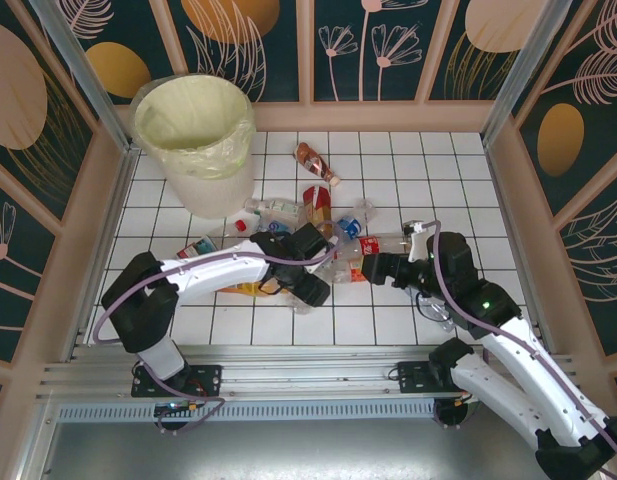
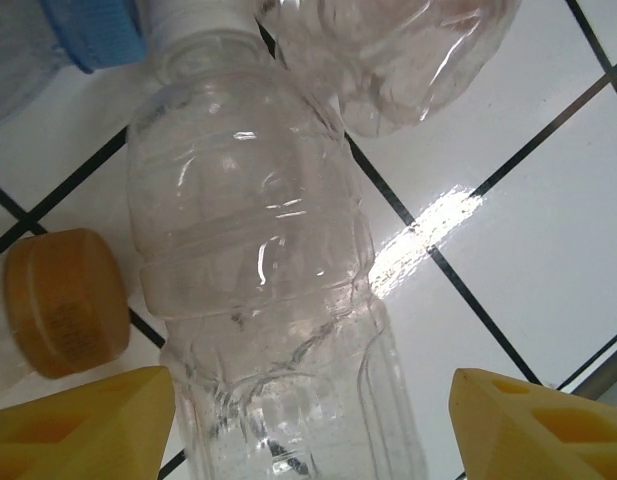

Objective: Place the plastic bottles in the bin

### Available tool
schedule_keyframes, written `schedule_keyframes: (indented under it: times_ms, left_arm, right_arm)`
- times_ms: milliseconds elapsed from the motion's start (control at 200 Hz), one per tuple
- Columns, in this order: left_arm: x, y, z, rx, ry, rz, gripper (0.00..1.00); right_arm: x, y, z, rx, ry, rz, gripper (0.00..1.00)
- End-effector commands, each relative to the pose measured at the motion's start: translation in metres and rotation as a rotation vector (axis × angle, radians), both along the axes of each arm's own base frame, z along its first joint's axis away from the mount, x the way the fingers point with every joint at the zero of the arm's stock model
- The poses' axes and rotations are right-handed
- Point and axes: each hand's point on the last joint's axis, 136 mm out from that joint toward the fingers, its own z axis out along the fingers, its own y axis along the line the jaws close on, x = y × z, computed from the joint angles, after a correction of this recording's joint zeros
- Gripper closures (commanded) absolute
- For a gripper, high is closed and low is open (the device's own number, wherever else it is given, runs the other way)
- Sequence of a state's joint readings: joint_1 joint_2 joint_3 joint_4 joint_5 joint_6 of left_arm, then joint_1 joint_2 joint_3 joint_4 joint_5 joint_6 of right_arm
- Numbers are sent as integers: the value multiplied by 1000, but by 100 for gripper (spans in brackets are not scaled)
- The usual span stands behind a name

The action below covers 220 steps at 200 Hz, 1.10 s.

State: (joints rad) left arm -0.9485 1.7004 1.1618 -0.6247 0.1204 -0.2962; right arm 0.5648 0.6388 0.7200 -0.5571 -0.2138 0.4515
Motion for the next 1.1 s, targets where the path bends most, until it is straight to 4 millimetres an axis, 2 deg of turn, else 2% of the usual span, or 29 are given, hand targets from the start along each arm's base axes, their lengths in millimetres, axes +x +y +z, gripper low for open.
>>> schedule_keyframes:
  times_ms: [0, 80, 365, 465, 636, 881, 961, 1096]
  left_arm:
    - [1, 0, -13, 62, 16, 36, 29]
    - [0, -3, -21, 83, 22, 43, 32]
    - [2, -3, -38, 122, 38, 117, 30]
    - [3, -3, -41, 130, 41, 136, 25]
    - [6, -5, -43, 131, 34, 158, 22]
    - [6, -9, -44, 114, 44, 166, 32]
    - [7, -9, -41, 110, 35, 168, 37]
    - [10, -9, -26, 91, 5, 166, 38]
  right_arm:
    - [-1, -4, 11, -1, -25, -19, 6]
    - [-1, -6, 11, -3, -26, -24, 6]
    - [-2, -8, 14, 3, -40, -32, 6]
    - [-3, -9, 14, 6, -44, -33, 6]
    - [-3, -8, 13, 8, -45, -27, 6]
    - [-3, -7, 8, 3, -37, -26, 6]
    - [-2, -8, 7, 3, -39, -28, 6]
    - [-2, -6, 10, 14, -49, -23, 6]
